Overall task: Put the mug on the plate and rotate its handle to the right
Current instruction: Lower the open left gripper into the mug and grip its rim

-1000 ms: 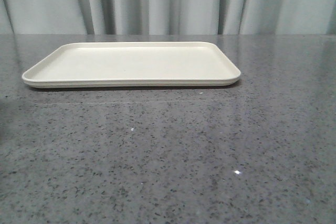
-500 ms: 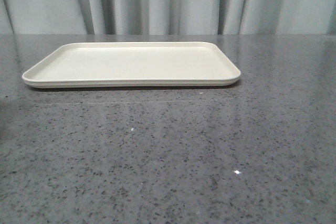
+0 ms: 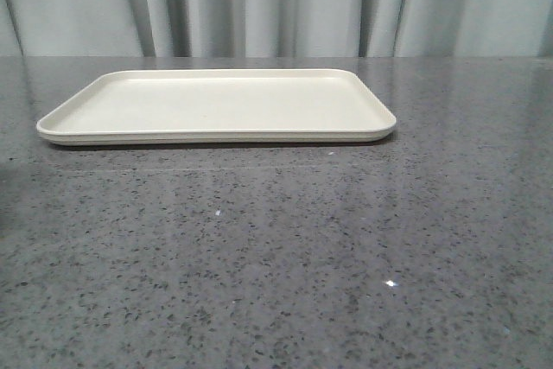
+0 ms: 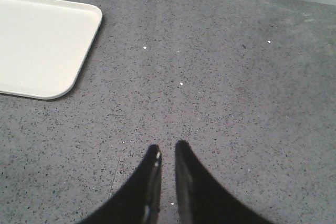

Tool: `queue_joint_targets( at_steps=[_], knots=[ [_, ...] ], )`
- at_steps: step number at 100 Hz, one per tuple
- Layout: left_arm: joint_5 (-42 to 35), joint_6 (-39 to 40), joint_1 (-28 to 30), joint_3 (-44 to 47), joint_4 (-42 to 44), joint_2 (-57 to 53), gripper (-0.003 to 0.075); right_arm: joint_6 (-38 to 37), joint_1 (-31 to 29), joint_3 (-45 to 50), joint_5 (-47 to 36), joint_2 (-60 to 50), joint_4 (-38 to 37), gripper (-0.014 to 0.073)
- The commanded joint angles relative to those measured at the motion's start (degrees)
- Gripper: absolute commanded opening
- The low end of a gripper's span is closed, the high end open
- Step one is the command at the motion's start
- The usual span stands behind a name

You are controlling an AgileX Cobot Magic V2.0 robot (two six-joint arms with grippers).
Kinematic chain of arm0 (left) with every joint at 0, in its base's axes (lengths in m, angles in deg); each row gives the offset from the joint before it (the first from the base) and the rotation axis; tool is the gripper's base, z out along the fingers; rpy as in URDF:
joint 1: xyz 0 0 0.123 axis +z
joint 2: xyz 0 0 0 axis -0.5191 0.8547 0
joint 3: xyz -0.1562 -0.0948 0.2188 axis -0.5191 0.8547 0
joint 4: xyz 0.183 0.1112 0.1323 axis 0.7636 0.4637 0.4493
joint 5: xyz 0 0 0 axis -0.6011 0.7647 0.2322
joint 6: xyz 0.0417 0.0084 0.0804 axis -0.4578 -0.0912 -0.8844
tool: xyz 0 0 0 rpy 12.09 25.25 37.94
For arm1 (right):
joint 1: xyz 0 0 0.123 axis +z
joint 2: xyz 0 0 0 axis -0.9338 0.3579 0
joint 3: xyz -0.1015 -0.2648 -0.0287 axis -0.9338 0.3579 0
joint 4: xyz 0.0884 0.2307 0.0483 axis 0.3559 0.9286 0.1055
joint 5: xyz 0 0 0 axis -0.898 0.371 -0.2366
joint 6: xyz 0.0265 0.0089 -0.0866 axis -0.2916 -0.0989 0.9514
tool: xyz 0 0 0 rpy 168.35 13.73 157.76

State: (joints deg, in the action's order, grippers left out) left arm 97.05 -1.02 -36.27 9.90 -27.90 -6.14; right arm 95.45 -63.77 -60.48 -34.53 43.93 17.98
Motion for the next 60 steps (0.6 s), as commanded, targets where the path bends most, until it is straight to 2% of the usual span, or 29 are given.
queue_joint_targets(
  at_steps=[1, 6, 12, 21, 38, 60],
  knots=[
    [-3.5, -0.5, 0.1, -1.8, -1.2, 0.4, 0.0347, 0.2, -0.5, -1.9, -3.5, 0.8, -0.1, 0.0289],
    [-3.5, -0.5, 0.1, -1.8, -1.2, 0.4, 0.0442, 0.2, -0.5, -1.9, -3.5, 0.8, -0.1, 0.0381],
    [-3.5, -0.5, 0.1, -1.8, -1.2, 0.4, 0.0522, 0.2, -0.5, -1.9, -3.5, 0.8, -0.1, 0.0486],
    [-3.5, -0.5, 0.1, -1.8, -1.2, 0.4, 0.0558, 0.2, -0.5, -1.9, -3.5, 0.8, -0.1, 0.0568],
    [-3.4, -0.5, 0.1, -1.8, -1.0, 0.5, 0.0557, 0.2, -0.5, -1.9, -3.5, 0.8, -0.1, 0.0574],
    [-2.1, 0.3, 0.1, 0.5, 3.4, 3.6, 0.0557, 0.2, -0.5, -1.9, -3.5, 0.8, -0.1, 0.0574]
  ],
)
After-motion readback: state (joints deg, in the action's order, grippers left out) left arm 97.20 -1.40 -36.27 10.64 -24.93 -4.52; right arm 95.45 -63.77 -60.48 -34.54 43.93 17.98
